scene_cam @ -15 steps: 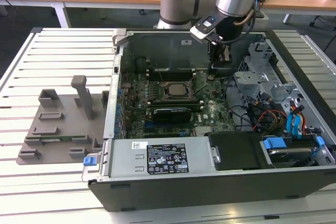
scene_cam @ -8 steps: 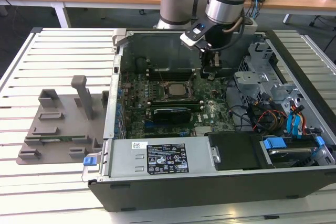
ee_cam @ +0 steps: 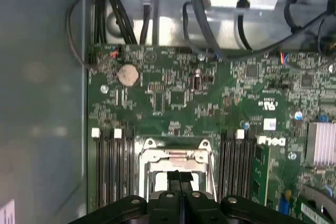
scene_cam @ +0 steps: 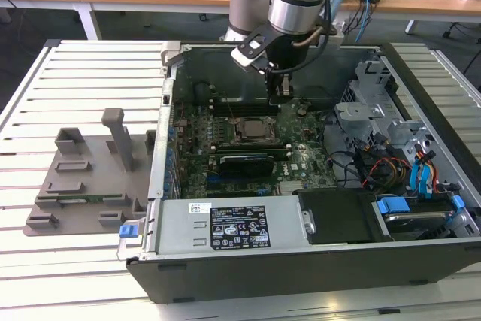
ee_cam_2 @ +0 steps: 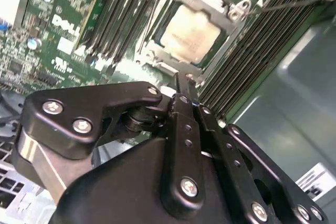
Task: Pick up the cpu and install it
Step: 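Close the cpu cover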
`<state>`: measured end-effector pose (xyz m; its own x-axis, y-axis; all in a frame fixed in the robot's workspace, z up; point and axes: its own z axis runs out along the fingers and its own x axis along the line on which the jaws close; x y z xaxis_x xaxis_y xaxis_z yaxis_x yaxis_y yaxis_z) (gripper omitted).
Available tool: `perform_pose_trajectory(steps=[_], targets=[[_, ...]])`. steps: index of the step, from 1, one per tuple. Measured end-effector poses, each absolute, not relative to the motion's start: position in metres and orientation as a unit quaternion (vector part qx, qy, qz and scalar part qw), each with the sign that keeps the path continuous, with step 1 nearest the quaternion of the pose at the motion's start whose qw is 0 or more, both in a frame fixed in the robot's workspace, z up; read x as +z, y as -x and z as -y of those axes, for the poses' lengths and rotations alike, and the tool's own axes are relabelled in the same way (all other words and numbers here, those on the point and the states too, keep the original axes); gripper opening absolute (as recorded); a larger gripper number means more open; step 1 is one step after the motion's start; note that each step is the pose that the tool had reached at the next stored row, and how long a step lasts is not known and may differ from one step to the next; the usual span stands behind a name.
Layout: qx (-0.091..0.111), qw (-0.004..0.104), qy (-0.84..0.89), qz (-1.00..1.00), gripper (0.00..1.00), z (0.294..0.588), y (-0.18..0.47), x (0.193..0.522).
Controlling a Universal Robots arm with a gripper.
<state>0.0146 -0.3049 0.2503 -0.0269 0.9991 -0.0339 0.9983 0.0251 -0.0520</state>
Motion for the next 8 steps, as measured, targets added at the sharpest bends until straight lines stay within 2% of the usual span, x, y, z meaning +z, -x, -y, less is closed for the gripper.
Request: perform_pose_trajectory(steps=[8], targets=[[0.03, 0.006, 0.697, 0.716, 0.11, 0.305, 0.027, 0.224]])
